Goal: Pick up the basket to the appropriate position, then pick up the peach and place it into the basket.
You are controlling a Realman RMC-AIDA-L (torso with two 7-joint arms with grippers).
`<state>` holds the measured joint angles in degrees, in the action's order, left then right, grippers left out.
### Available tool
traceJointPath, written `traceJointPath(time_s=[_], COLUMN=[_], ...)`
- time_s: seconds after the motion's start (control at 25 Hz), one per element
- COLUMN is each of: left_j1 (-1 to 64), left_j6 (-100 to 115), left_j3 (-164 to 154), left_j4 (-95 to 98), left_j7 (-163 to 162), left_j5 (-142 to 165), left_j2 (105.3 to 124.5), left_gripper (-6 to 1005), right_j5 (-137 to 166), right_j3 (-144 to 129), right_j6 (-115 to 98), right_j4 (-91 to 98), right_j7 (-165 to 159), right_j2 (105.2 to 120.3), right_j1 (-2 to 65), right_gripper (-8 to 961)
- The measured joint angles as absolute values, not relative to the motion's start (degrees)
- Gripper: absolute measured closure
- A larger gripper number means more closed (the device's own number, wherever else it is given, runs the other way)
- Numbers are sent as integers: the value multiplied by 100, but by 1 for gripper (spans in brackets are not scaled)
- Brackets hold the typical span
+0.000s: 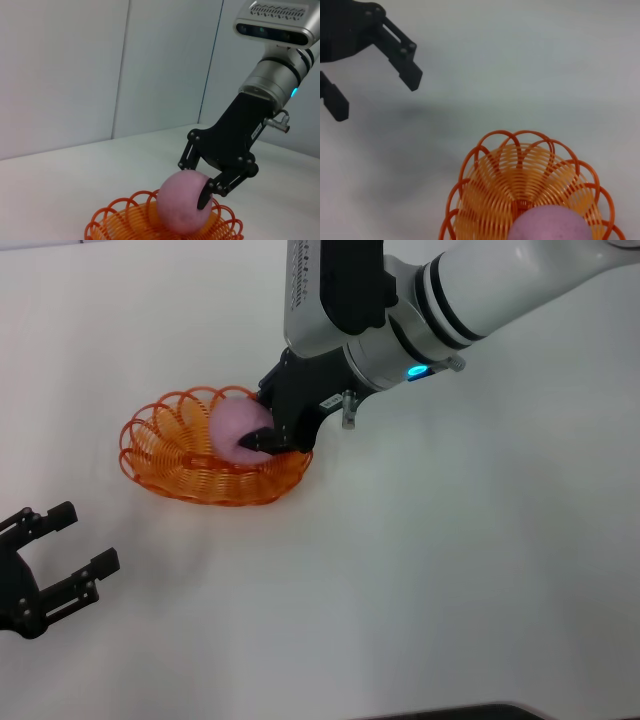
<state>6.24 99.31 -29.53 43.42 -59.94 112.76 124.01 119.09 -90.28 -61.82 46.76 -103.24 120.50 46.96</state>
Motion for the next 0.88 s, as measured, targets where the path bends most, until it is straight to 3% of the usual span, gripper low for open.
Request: traceJointPath(time_s=[0.16, 0.36, 0.48, 0.72, 0.88], left_j1=[619, 614, 615, 615, 615], left_j6=[9931, 9931, 9931, 9934, 9949], left_j3=[-2954, -2953, -2953, -2953, -2953], left_j4=[4342, 4342, 4342, 4342, 4342], left_j7=[-5994, -5994, -5994, -5995, -6034], left_j5=[11276, 11276, 11276, 11276, 11276], left_j2=[12402, 12401, 12402, 12401, 12401], left_gripper=[249, 249, 249, 248, 248], right_j5=[11841, 11837, 11837, 11767, 11573], right_j3=[-9041, -9044, -9044, -9041, -9014], right_j6=[-6160, -6154, -6135, -6129, -6164], right_j4=[4675, 4676, 4675, 4676, 4766], right_j7=[-10304, -10301, -10307, -10303, -10225], right_j2=[12049, 12049, 12050, 12049, 12026], right_j1=[4685, 4684, 4683, 4668, 4546], right_gripper=[712, 496, 248, 59, 7])
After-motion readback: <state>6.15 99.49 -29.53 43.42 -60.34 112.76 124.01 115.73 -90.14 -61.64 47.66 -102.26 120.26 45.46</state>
